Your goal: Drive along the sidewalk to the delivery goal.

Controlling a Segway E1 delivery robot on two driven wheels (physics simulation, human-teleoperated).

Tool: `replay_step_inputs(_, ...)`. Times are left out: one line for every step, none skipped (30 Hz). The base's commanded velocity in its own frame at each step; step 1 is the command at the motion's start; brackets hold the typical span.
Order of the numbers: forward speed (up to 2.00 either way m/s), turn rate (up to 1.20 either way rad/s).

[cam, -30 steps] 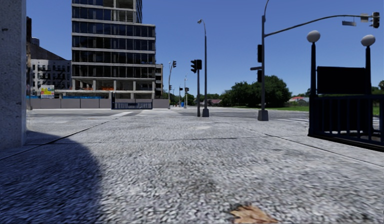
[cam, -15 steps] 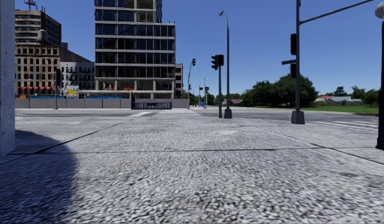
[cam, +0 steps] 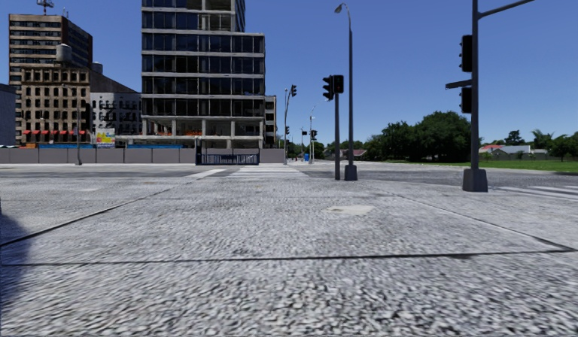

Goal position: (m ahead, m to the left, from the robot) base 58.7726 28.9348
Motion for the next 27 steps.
replay_step_inputs(2.0,0.0)
replay_step_inputs(2.0,0.07)
replay_step_inputs(2.0,0.14)
replay_step_inputs(2.0,0.17)
replay_step_inputs(2.0,0.18)
replay_step_inputs(2.0,0.25)
replay_step_inputs(2.0,0.25)
replay_step_inputs(2.0,0.35)
replay_step_inputs(2.0,0.47)
replay_step_inputs(2.0,0.51)
replay_step_inputs(2.0,0.52)
replay_step_inputs(2.0,0.52)
replay_step_inputs(2.0,0.38)
replay_step_inputs(2.0,0.22)
replay_step_inputs(2.0,0.12)
replay_step_inputs(2.0,0.12)
replay_step_inputs(2.0,0.08)
replay_step_inputs(2.0,0.06)
replay_step_inputs(2.0,0.05)
replay_step_inputs(2.0,0.04)
replay_step_inputs(2.0,0.01)
replay_step_inputs(2.0,0.0)
replay_step_inputs(2.0,0.0)
replay_step_inputs(2.0,0.0)
replay_step_inputs(2.0,0.0)
replay_step_inputs(2.0,0.0)
replay_step_inputs(2.0,0.0)
